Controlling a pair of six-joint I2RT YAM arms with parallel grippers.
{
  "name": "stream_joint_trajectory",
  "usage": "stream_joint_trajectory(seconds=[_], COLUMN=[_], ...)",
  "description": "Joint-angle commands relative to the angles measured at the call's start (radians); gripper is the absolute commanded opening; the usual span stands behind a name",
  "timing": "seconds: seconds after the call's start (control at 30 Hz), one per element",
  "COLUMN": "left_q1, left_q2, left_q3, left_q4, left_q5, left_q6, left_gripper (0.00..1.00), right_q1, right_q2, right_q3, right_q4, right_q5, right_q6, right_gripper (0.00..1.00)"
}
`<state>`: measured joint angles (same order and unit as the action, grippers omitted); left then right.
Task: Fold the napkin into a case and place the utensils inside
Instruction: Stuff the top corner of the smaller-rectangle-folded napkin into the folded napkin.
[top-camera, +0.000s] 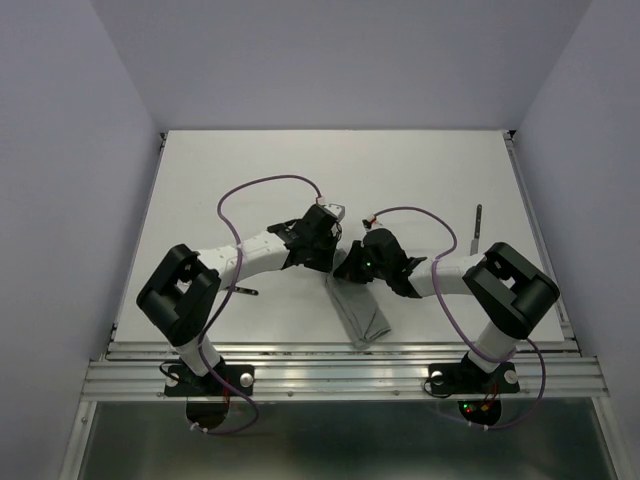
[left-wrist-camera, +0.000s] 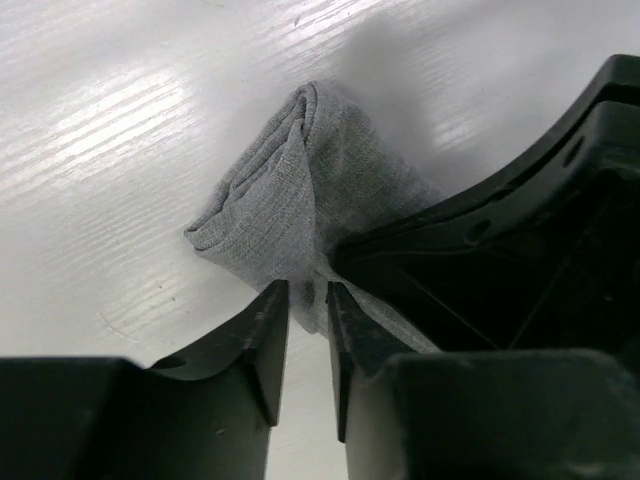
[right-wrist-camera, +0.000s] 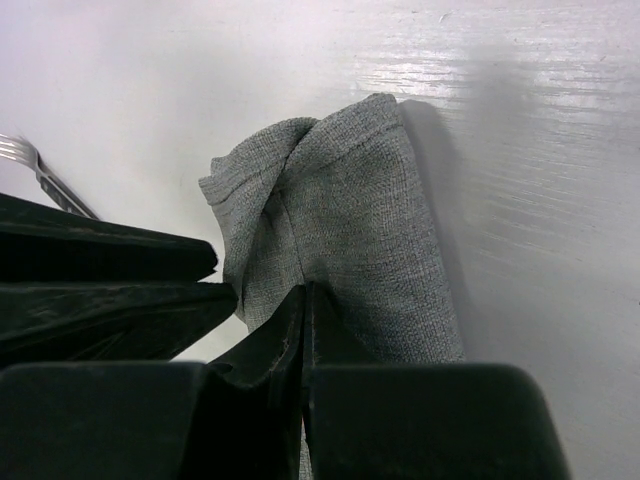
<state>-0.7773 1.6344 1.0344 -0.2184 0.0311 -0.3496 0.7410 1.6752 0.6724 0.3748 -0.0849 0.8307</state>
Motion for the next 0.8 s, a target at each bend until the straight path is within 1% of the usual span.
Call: stream_joint_trajectory(seconds=[0.0,0.1,0.53,0.57,0.6,0.63,0.77], left_q1=[-0.004,-0.005,-0.007,-0.007,-0.008,-0.008,-0.008], left_q2=[0.015,0.028,0.068,0.067,0.071,0.071,0.055], left_q3=[0.000,0.007,0.012,0.012,0.013,0.016,0.015], left_q4=[0.027,0.027,0.014,0.016,0.016,0.011,0.007], left_q5=[-0.022,-0.019,-0.020,-0.020,-0.040,-0.059,-0.036], left_q6=[0.012,0.014,0.018,0.020,0.018,0.017,0.012], left_gripper=[0.29,0.26,0.27,0.23,0.14,0.00,0.00], right_q1=[0.008,0.008,0.008,0.008,0.008,0.008,0.008], right_q2=[-0.028,-0.022,-0.034,-0.035,-0.038,-0.046,-0.069], right_q3=[0.001,0.007,0.021,0.021,0.021,0.021,0.021], right_q4=[0.035,0.027,0.018,0.018,0.018,0.022,0.027], right_q5=[0.020,0.020,0.014,0.011,0.008,0.002,-0.018], right_q6=[0.001,-0.001,-0.010,-0.010,-0.010,-0.008,-0.010], right_gripper=[0.01,0.01,0.01,0.01,0.01,0.01,0.01])
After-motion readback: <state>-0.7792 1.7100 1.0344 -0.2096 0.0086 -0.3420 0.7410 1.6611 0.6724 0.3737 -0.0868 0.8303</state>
